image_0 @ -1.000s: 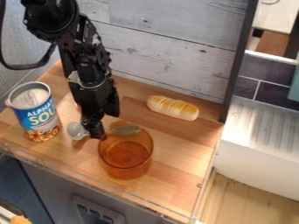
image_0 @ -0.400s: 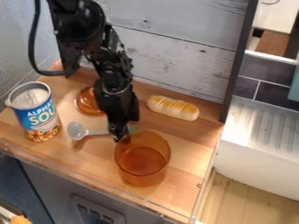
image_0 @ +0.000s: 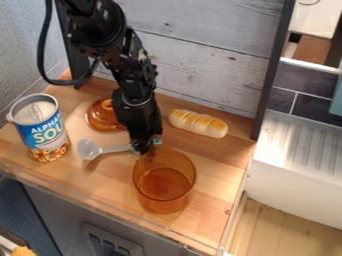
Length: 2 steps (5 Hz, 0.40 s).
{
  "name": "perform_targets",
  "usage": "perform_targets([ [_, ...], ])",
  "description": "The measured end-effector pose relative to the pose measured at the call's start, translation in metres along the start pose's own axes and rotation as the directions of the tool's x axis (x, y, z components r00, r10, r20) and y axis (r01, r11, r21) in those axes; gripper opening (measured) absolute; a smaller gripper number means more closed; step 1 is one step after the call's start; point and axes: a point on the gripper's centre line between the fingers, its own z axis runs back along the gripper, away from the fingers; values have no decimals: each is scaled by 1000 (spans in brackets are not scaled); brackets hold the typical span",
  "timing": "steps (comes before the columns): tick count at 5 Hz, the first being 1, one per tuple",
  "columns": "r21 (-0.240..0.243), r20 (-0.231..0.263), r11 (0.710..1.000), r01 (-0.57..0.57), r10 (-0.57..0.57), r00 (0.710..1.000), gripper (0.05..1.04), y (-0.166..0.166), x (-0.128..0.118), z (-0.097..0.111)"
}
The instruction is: Get the silver spoon and put in the upper side of the table
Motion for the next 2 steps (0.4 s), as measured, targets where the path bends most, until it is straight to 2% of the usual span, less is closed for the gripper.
perform_targets([
  [1, 3, -5, 1000, -9, 9, 1000, 404, 1, 1, -1],
  [2, 5, -10, 1000, -21, 21, 1000, 304, 2, 6, 0],
])
